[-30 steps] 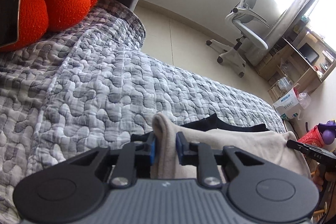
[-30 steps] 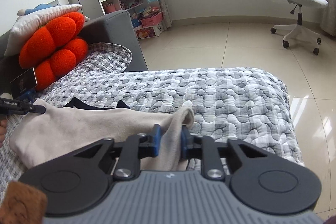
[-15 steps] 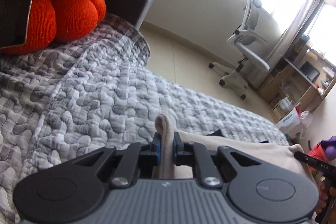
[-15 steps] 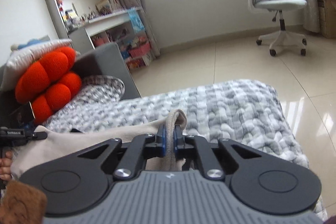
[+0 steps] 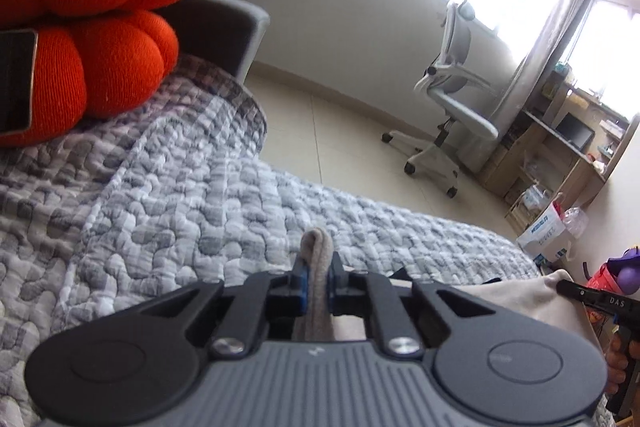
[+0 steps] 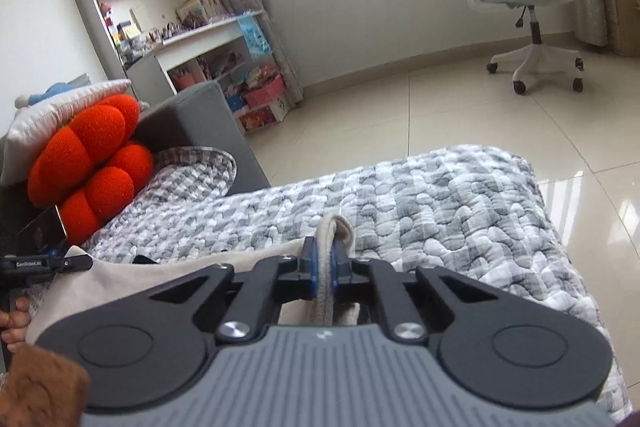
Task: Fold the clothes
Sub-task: 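Lift the beige side edge with both grippers and fold it over the black shirt, then open both grippers and release the folded beige side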
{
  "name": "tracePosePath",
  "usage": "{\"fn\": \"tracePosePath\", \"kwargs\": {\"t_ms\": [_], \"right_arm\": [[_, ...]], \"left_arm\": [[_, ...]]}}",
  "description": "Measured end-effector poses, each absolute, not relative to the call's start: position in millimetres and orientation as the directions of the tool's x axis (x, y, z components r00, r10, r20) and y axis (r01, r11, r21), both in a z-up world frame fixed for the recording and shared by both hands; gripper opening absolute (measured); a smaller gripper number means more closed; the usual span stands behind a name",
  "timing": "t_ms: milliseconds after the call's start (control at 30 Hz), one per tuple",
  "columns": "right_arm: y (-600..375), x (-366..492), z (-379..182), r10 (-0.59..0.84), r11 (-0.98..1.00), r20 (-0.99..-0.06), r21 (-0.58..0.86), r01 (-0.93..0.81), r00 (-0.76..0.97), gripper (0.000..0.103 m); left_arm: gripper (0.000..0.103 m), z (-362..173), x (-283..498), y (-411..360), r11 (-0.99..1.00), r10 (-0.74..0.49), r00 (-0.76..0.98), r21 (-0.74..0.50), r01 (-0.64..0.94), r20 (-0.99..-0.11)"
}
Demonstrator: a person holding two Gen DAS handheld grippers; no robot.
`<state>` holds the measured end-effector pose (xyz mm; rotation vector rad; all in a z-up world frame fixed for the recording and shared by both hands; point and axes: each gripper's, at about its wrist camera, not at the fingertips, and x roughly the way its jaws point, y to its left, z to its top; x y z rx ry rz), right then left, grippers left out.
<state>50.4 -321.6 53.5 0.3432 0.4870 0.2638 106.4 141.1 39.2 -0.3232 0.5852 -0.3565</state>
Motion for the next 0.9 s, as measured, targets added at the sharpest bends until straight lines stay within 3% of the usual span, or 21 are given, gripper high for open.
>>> {"fn": "tracePosePath", "kwargs": {"t_ms": [133, 233, 267, 333, 567, 633, 667, 733, 900], "right_arm": [[-317, 38, 52, 0.271, 0.927, -0.369, 0.348, -0.138, 0.889, 0.008], [-310, 52, 40, 0.233, 0.948, -0.463, 0.304, -0.094, 0.855, 0.008], [-308, 58, 36, 0.219, 0.955, -0.497, 0.288, -0.079, 0.84, 0.009], [-305, 57, 37, 0.211, 0.961, -0.508, 0.264, -0.082, 0.835, 0.011], [-304, 37, 58, 0.154, 0.976, -0.482, 0.209, -0.058, 0.862, 0.015], [-305, 31, 65, 0.135, 0.98, -0.472, 0.194, -0.047, 0.871, 0.016], [-305, 27, 68, 0.126, 0.981, -0.466, 0.187, -0.041, 0.876, 0.017], [-302, 18, 76, 0.136, 0.979, -0.446, 0.197, -0.052, 0.885, 0.039], [-270, 4, 78, 0.292, 0.95, -0.439, 0.232, -0.207, 0.85, 0.04]], "left_arm": [[0.009, 39, 106, 136, 0.908, -0.378, 0.808, -0.349, 0.23, -0.452], [0.011, 30, 111, 117, 0.952, -0.301, 0.79, -0.209, 0.222, -0.534], [0.016, 27, 112, 113, 0.96, -0.28, 0.786, -0.171, 0.223, -0.551], [0.02, 27, 110, 111, 0.967, -0.255, 0.794, -0.138, 0.215, -0.553], [0.037, 53, 91, 132, 0.961, -0.261, 0.838, -0.213, 0.178, -0.479], [0.038, 60, 83, 137, 0.963, -0.242, 0.848, -0.222, 0.151, -0.471], [0.04, 63, 77, 137, 0.965, -0.228, 0.854, -0.223, 0.135, -0.468], [0.041, 68, 64, 136, 0.969, -0.202, 0.864, -0.223, 0.107, -0.462], [0.042, 65, 29, 92, 0.976, -0.212, 0.856, -0.144, 0.163, -0.472]]}}
